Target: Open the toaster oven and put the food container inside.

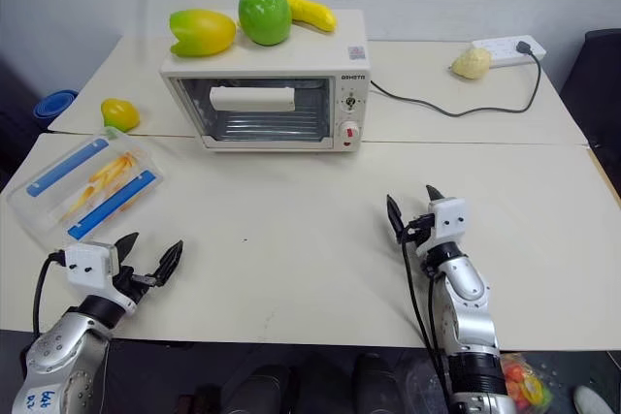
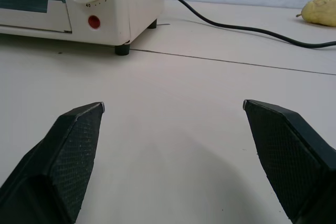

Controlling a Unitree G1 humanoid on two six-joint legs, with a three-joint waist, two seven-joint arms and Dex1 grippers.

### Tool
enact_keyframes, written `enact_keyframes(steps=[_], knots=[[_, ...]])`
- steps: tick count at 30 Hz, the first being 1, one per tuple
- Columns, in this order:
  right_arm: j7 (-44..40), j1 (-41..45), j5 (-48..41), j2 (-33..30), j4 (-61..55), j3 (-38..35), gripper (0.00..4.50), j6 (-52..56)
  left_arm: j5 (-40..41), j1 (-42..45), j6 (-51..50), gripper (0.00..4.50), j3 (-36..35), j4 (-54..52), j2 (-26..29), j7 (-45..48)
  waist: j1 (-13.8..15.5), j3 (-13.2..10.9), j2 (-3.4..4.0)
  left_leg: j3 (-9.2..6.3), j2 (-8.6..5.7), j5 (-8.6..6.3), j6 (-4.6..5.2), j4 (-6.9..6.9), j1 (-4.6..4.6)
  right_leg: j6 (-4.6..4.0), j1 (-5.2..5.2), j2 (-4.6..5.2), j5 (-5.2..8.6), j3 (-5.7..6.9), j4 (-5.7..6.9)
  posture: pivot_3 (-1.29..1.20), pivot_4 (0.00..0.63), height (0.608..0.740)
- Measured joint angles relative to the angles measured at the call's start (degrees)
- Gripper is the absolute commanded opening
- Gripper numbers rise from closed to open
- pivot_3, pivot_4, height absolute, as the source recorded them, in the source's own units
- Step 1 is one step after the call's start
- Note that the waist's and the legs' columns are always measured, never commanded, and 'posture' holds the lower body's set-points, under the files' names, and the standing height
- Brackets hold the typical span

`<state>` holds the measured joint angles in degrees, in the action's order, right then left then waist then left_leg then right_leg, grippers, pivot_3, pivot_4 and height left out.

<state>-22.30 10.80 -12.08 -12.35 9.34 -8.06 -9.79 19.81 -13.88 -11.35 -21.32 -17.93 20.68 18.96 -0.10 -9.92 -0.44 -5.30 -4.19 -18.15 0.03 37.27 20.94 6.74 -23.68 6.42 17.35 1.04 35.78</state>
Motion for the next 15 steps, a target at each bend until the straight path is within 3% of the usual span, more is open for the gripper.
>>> enact_keyframes(steps=[3, 8, 11, 15], knots=[[-2.9, 0.2, -1.5, -0.5, 0.0, 0.3, 4.44, 0.1, 0.8, 1.2, -1.0, 4.50, -0.1, 0.0, 0.6, 0.7, 0.0, 0.0, 0.00, 0.00, 0.00, 0.00, 0.00, 0.00, 0.00, 0.00, 0.00, 0.00, 0.00, 0.00, 0.01, 0.00, 0.150, 0.740], [-15.4, 1.1, -10.1, -6.9, -6.6, 3.2, 4.44, 10.6, 12.9, 5.4, -7.0, 4.50, -4.1, -1.4, 5.4, 6.6, -0.1, 0.0, 0.08, -0.01, 0.09, -0.02, -0.03, 0.03, 0.02, -0.01, -0.01, 0.09, 0.00, -0.01, 0.00, 0.00, 0.150, 0.740], [-21.6, 9.8, -14.7, -11.5, -9.0, 5.2, 4.44, 20.5, 21.3, 11.1, -13.3, 4.50, -7.2, -1.0, 13.9, 12.5, -0.4, -0.1, 0.15, -0.01, 0.16, -0.01, -0.04, 0.09, 0.01, -0.07, -0.02, 0.07, -0.03, 0.00, 0.04, 0.00, 0.150, 0.740], [-25.6, 23.8, -16.5, -12.1, -6.9, 6.7, 4.44, 26.9, 31.8, 16.0, -21.2, 4.50, -10.1, -0.6, 22.2, 19.9, -0.6, -0.1, 0.19, -0.20, 0.19, -0.09, -0.13, -0.03, 0.02, -0.18, -0.05, 0.04, 0.03, 0.03, 0.01, 0.00, 0.150, 0.740]])
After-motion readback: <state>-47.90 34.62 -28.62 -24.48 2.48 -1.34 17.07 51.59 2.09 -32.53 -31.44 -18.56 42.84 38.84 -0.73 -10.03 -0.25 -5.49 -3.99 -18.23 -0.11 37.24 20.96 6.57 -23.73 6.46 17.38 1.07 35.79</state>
